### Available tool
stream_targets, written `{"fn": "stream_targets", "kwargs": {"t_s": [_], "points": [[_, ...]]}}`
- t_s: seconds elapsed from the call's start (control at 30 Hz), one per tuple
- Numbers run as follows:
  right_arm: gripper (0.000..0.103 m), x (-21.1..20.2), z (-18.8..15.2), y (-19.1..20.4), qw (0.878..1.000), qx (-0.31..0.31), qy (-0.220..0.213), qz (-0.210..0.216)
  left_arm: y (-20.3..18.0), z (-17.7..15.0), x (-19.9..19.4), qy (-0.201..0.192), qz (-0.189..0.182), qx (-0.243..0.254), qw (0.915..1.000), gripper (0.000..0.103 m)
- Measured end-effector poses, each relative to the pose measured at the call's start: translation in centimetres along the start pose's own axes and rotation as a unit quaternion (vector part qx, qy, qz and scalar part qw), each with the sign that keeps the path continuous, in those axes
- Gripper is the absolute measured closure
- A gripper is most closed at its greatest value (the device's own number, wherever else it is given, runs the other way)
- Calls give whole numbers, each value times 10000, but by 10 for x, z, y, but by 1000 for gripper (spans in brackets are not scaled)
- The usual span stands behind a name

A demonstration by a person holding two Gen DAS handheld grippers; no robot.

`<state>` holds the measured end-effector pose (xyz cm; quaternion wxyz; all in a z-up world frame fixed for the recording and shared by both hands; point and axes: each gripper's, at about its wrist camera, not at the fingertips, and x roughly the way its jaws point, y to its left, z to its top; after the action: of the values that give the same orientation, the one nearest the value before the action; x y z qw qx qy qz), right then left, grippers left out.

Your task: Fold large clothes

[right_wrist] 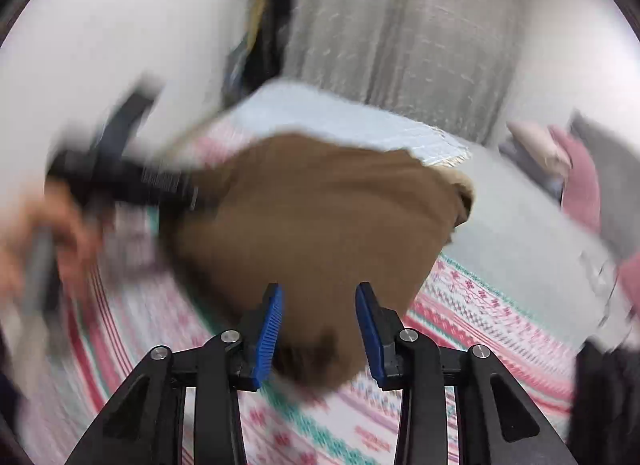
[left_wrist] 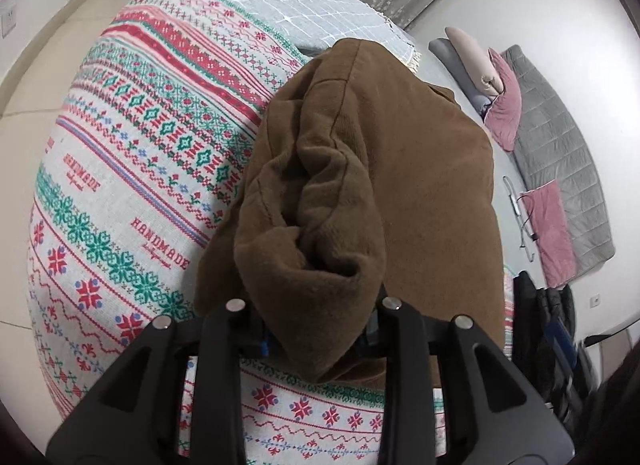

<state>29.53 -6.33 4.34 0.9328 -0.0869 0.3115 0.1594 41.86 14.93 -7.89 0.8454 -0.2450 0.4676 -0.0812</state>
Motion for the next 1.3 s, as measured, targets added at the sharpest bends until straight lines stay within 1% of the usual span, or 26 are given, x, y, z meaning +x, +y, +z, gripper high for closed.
{"fn": "stream_targets", "kwargs": {"t_s": [0.03, 0.07, 0.1, 0.13, 0.17, 0.2, 0.27, 0.37, 0.47, 0.53, 0.6, 0.67, 0.7, 0.73, 0.77, 0.8, 0.9, 0.97, 1.03, 1.07, 1.1, 1.17, 1.2, 1.23, 1.27, 1.3], "points": [[78, 14, 6, -3, 9998, 107, 171, 89, -2, 0, 0, -3, 36, 45, 10000, 70], [82, 33, 5, -3, 9985, 161, 478, 190, -3, 1, -1, -4, 47, 58, 10000, 70], [83, 56, 1, -5, 9955, 244, 871, 285, -2, 2, -2, -6, 49, 43, 10000, 69], [83, 70, -6, -4, 9943, 348, 948, 346, 1, 4, -2, 26, -19, -12, 10000, 68], [83, 74, -14, -6, 9943, 425, 905, 374, 4, 6, -3, 56, -112, -96, 9999, 68], [83, 74, -22, -9, 9937, 675, 766, 450, 8, 8, -5, 88, -247, -228, 9994, 66], [83, 72, -26, -18, 9908, 1000, 708, 573, 10, 12, -12, 128, -500, -423, 9978, 66], [83, 68, -28, -21, 9896, 1049, 770, 611, 1, 14, -24, 36, -473, -322, 9984, 65], [83, 69, -26, -19, 9912, 975, 771, 457, -14, 16, -38, -62, -326, -255, 9991, 62], [83, 72, -25, -13, 9921, 973, 692, 371, -10, 18, -41, -29, -354, -364, 9987, 60], [83, 72, -28, -14, 9917, 1053, 632, 384, 1, 21, -45, -78, -430, -615, 9971, 56], [83, 68, -27, -14, 9913, 1089, 620, 402, 18, 27, -50, -256, -482, -891, 9945, 53], [83, 69, -27, -15, 9915, 1070, 625, 384, 25, 28, -57, -476, -401, -988, 9932, 53], [83, 69, -26, -13, 9921, 1030, 636, 342, 29, 29, -67, -751, -220, -995, 9920, 53], [83, 70, -26, -12, 9926, 989, 645, 297, 27, 29, -74, -925, -127, -868, 9918, 53], [83, 70, -25, -9, 9932, 940, 652, 211, 22, 29, -78, -1005, -137, -711, 9923, 53], [83, 69, -24, -1, 9937, 928, 633, 29, -16, 20, -81, -1075, -241, 191, 9937, 53], [83, 69, -24, 0, 9935, 955, 622, -51, -51, 7, -72, -1063, -51, 952, 9897, 53], [83, 69, -25, 0, 9928, 1015, 626, -87, -68, -2, -56, -953, 192, 1414, 9852, 53], [83, 68, -25, 0, 9925, 1041, 639, -98, -73, -5, -42, -812, 362, 1590, 9833, 53], [83, 68, -24, 0, 9923, 1041, 653, -114, -74, -5, -31, -680, 569, 1646, 9824, 54], [83, 68, -24, 1, 9928, 972, 686, -151, -62, -2, -8, -404, 982, 1509, 9828, 72], [83, 68, -23, 1, 9931, 936, 694, -151, -56, -1, -5, -365, 1044, 1384, 9842, 91], [83, 68, -23, 1, 9932, 926, 693, -135, -48, 1, -3, -349, 1079, 1232, 9859, 100], [83, 67, -23, 0, 9932, 931, 685, -114, -41, 3, -2, -304, 955, 1103, 9888, 100], [83, 66, -24, 2, 9933, 932, 674, -99, -40, 4, -1, -287, 899, 1109, 9893, 100]]}}
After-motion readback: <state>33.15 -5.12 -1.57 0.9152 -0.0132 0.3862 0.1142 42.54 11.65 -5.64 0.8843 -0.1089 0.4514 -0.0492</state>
